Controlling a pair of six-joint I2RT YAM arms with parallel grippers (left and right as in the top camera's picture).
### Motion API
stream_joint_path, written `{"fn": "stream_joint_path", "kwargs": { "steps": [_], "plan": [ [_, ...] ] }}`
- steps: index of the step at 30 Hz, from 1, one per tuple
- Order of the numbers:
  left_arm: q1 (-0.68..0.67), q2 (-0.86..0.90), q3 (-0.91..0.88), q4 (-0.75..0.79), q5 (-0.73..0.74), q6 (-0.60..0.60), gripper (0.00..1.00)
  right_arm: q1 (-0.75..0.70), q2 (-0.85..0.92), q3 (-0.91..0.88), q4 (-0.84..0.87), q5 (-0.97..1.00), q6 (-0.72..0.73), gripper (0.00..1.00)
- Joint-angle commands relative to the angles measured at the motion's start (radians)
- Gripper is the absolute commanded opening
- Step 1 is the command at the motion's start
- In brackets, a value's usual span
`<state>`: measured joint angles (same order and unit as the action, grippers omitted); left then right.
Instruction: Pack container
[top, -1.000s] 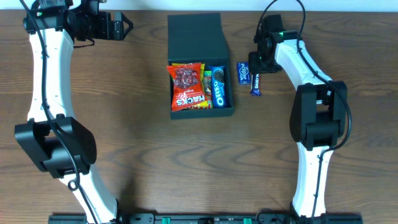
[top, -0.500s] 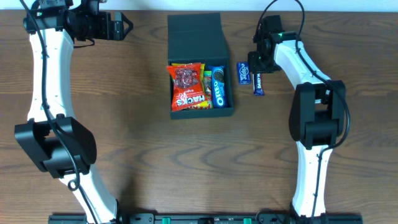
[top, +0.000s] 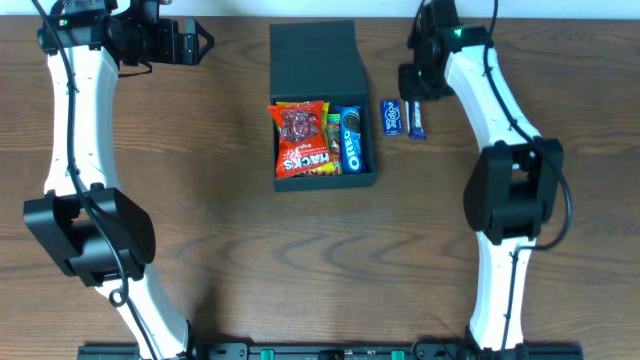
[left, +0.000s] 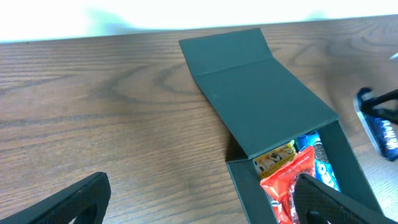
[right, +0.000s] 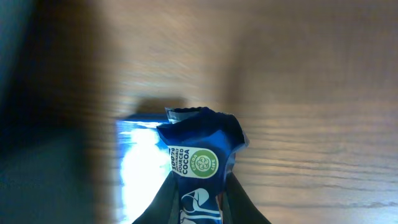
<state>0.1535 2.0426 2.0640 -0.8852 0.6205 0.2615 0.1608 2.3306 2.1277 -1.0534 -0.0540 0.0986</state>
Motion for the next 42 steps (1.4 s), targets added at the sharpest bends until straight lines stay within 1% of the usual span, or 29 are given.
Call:
{"fn": "stream_joint_path", "kwargs": {
  "steps": [1,5,9,13,15,18,19,20,21,22,23,29,31,37,42],
  "plan": [
    [0.004,0.003,0.019,0.0,-0.011,0.0,0.95,0.062,-0.102,0.038,-0.013,-0.12,0.017,0.06],
    [0.003,0.003,0.019,0.0,-0.011,0.0,0.95,0.13,-0.108,0.035,-0.068,-0.138,0.111,0.04],
    [0.003,0.003,0.019,0.0,-0.011,0.0,0.95,0.198,-0.107,0.026,-0.088,-0.137,0.109,0.08],
    [0.003,0.003,0.019,0.0,-0.011,0.0,0.95,0.232,-0.105,0.024,-0.088,-0.095,0.111,0.1],
    [0.003,0.003,0.019,0.0,-0.011,0.0,0.95,0.239,-0.105,0.024,-0.088,-0.058,0.114,0.17],
    [0.003,0.003,0.019,-0.001,-0.011,0.0,0.95,0.24,-0.105,0.024,-0.088,-0.011,0.114,0.22],
    [0.003,0.003,0.019,-0.001,-0.011,0.0,0.95,0.24,-0.105,0.024,-0.088,-0.009,0.114,0.33],
    [0.003,0.003,0.019,0.0,-0.011,0.0,0.95,0.239,-0.105,0.024,-0.088,-0.009,0.114,0.51],
    [0.003,0.003,0.019,-0.001,-0.011,0.0,0.95,0.237,-0.105,0.024,-0.088,-0.005,0.114,0.65],
    [0.003,0.003,0.019,-0.001,-0.011,0.0,0.95,0.237,-0.105,0.024,-0.088,0.003,0.114,0.72],
    [0.003,0.003,0.019,-0.001,-0.011,0.0,0.95,0.237,-0.105,0.024,-0.088,0.018,0.114,0.77],
    [0.003,0.003,0.019,-0.006,-0.011,0.0,0.95,0.214,-0.105,0.024,-0.079,0.213,0.114,0.77],
    [0.003,0.003,0.019,-0.008,-0.011,0.0,0.95,0.195,-0.103,0.022,-0.061,0.228,0.114,0.78],
    [0.003,0.003,0.019,-0.008,-0.011,0.0,0.95,0.103,-0.089,-0.027,0.003,0.203,0.114,0.74],
    [0.003,0.003,0.019,-0.008,-0.011,0.0,0.95,0.041,-0.039,-0.092,0.02,0.058,0.102,0.71]
  ]
}}
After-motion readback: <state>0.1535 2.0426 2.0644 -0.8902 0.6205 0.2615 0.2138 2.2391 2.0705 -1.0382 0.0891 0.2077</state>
